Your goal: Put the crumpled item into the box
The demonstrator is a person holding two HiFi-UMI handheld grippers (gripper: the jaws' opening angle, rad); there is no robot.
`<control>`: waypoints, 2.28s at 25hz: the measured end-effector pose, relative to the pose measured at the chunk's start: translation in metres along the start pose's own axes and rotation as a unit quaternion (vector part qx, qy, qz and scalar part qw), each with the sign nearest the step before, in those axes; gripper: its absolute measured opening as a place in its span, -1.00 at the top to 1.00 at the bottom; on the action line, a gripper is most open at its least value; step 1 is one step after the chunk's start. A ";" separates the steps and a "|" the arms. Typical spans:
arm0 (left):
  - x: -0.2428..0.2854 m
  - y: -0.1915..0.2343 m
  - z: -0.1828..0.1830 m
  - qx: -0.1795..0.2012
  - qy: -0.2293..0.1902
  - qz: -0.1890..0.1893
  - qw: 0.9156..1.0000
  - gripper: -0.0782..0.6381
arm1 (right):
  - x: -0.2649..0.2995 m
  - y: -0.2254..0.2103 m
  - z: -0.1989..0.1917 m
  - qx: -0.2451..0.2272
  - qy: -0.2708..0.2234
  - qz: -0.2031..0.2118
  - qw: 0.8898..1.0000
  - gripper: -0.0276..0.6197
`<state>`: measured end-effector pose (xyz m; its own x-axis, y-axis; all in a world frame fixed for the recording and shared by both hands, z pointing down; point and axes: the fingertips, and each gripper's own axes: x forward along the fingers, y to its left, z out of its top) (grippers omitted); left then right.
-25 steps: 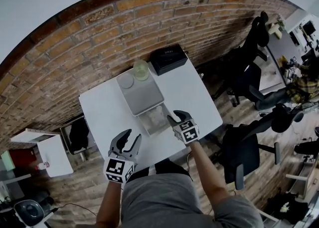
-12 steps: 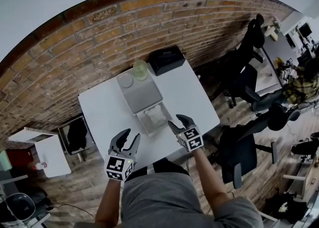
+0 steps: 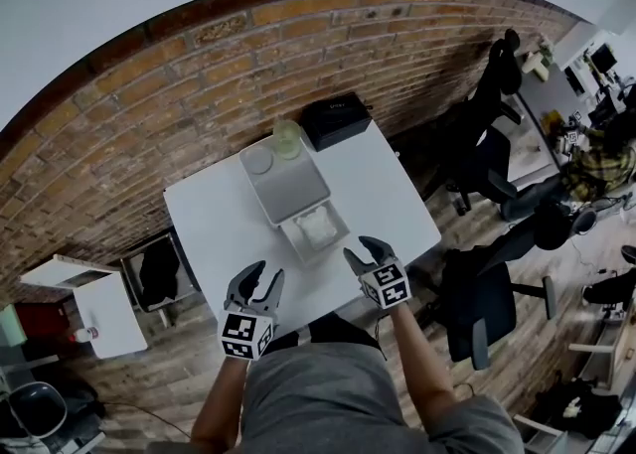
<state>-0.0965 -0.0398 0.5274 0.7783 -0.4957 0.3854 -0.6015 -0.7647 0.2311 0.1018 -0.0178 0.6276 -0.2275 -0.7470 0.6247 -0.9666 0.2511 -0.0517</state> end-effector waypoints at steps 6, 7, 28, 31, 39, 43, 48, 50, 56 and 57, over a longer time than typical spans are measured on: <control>-0.005 -0.004 -0.008 0.021 0.016 -0.012 1.000 0.35 | -0.008 -0.003 -0.008 0.013 -0.008 -0.014 1.000 0.33; -0.005 -0.006 -0.009 0.022 0.017 -0.011 1.000 0.35 | -0.008 -0.005 -0.009 0.014 -0.012 -0.012 1.000 0.33; 0.068 -0.044 -0.085 -0.052 0.045 0.147 0.987 0.35 | 0.024 -0.041 -0.033 -0.028 -0.010 0.141 0.990 0.34; 0.075 -0.054 -0.091 -0.049 0.048 0.162 0.984 0.35 | 0.026 -0.042 -0.036 -0.044 -0.003 0.152 0.987 0.34; 0.081 -0.058 -0.128 -0.082 0.061 0.200 0.975 0.35 | 0.032 -0.044 -0.049 -0.077 0.022 0.180 0.980 0.34; 0.090 -0.054 -0.140 -0.086 0.071 0.198 0.974 0.35 | 0.040 -0.043 -0.057 -0.083 0.026 0.175 0.981 0.34; 0.100 -0.045 -0.165 -0.084 0.085 0.203 0.972 0.35 | 0.046 -0.041 -0.070 -0.049 0.038 0.167 0.984 0.34; 0.104 -0.043 -0.169 -0.089 0.091 0.206 0.970 0.35 | 0.050 -0.040 -0.078 -0.050 0.046 0.171 0.983 0.35; 0.116 -0.035 -0.189 -0.103 0.107 0.206 0.967 0.35 | 0.060 -0.042 -0.089 -0.060 0.062 0.168 0.982 0.34; 0.117 -0.034 -0.194 -0.108 0.109 0.206 0.966 0.35 | 0.062 -0.042 -0.090 -0.061 0.063 0.168 0.982 0.34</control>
<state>-0.0199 0.0076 0.7376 0.4215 -0.6232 0.6587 -0.8947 -0.4044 0.1900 0.1395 -0.0193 0.7382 -0.5071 -0.5297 0.6798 -0.8162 0.5485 -0.1815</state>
